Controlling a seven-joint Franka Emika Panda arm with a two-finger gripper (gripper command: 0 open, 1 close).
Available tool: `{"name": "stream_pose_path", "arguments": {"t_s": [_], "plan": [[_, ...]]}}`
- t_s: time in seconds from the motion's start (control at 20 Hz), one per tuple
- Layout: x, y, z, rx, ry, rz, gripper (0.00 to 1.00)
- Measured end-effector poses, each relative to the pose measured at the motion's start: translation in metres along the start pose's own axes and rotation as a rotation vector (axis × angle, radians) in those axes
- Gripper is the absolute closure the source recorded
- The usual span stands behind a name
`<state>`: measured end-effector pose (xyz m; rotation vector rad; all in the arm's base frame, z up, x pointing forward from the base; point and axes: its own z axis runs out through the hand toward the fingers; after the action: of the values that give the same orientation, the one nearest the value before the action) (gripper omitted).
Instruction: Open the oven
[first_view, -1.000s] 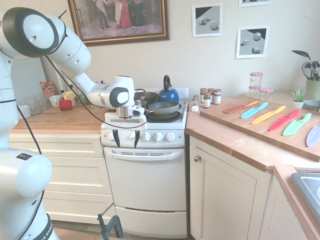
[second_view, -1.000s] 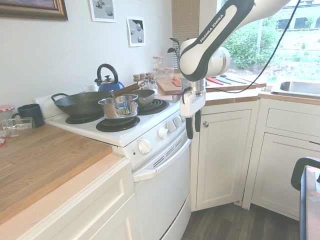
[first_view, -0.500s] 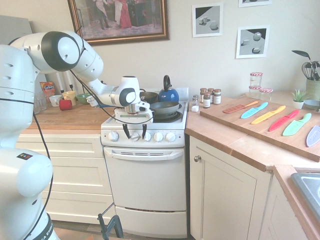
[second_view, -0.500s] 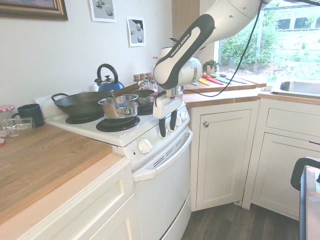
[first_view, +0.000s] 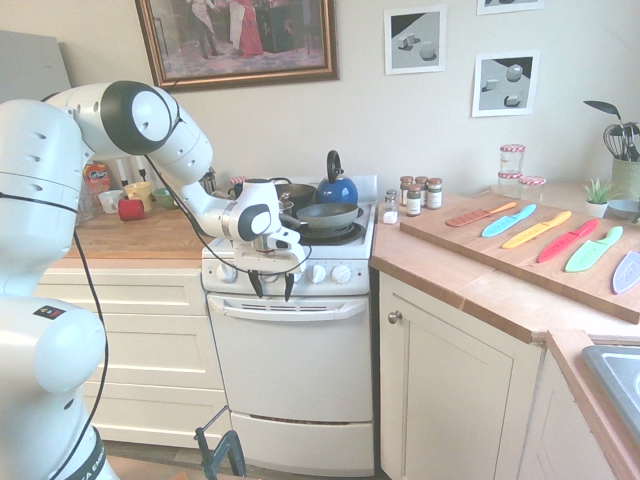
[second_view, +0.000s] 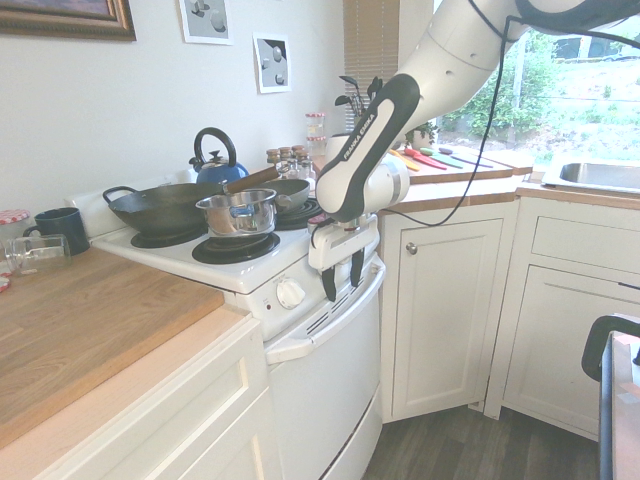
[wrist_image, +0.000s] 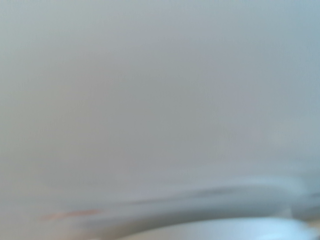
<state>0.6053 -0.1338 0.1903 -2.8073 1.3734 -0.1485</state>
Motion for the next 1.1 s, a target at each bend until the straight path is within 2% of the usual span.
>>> {"name": "stream_pose_path", "arguments": {"t_s": [0.35,0.7,1.0,1.1], "plan": [[0.006,0.013,0.014,0.000,-0.011,-0.028,0.00],[0.024,0.040,0.027,0.013,0.054,-0.106,0.00],[0.028,0.069,0.032,0.027,0.092,-0.124,0.00],[0.024,0.092,0.042,0.009,0.066,-0.110,0.00]]}}
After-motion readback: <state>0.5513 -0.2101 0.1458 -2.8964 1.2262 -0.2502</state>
